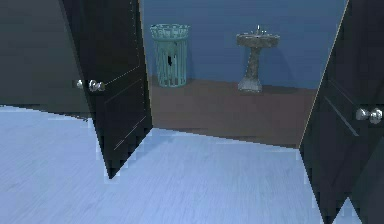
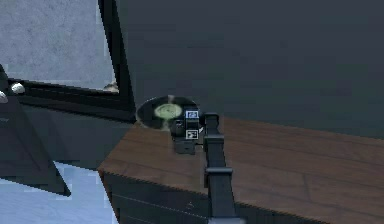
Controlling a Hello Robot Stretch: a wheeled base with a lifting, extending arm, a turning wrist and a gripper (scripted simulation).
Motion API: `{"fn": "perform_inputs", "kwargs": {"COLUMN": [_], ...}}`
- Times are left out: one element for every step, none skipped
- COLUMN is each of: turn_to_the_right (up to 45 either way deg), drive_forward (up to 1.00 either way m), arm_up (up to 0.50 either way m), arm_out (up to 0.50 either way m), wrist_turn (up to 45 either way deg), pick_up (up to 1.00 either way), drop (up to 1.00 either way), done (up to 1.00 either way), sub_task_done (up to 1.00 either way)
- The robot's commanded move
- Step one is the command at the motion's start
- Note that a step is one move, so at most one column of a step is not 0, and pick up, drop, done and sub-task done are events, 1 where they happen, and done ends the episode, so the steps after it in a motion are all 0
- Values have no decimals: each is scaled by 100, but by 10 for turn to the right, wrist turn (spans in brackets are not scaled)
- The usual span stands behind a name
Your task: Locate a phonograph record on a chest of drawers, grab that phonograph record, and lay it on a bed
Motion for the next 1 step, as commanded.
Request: {"fn": "perform_inputs", "kwargs": {"turn_to_the_right": [0], "drive_forward": [0], "arm_up": [16], "arm_out": [0], "wrist_turn": [0], "pick_up": [0], "drop": [0], "done": [0], "sub_task_done": [0]}}
